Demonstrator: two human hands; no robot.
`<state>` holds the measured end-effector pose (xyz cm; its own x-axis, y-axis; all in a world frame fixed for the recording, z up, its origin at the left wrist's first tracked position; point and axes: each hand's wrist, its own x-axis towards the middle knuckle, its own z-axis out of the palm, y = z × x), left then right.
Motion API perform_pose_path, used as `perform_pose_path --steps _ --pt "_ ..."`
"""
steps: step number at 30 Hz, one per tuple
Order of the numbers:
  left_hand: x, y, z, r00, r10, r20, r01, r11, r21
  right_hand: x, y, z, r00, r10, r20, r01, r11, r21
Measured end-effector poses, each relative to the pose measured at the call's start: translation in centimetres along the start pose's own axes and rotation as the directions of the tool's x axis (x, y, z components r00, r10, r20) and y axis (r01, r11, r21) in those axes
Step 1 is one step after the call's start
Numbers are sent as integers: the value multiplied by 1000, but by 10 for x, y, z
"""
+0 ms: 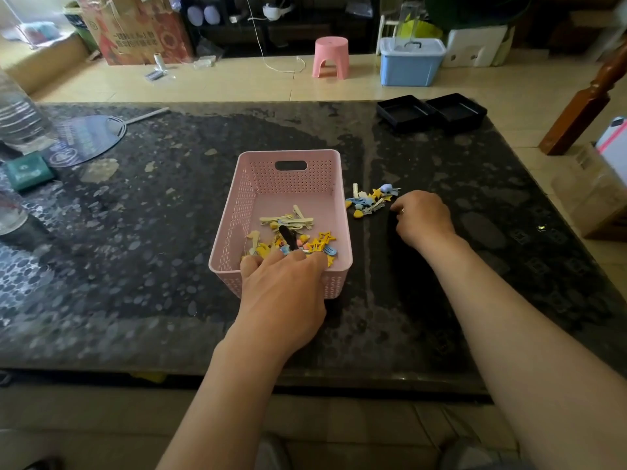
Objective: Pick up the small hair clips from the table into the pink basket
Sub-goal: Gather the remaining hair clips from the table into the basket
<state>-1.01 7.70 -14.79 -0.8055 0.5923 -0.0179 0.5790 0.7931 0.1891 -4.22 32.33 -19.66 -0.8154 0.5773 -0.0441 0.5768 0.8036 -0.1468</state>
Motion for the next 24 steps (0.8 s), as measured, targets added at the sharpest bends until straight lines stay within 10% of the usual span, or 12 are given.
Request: perform_pose_path --steps 24 --pt "-3 1 -1 1000 6 -17 -6 1000 -15 -9 2 -17 980 194 33 -194 925 327"
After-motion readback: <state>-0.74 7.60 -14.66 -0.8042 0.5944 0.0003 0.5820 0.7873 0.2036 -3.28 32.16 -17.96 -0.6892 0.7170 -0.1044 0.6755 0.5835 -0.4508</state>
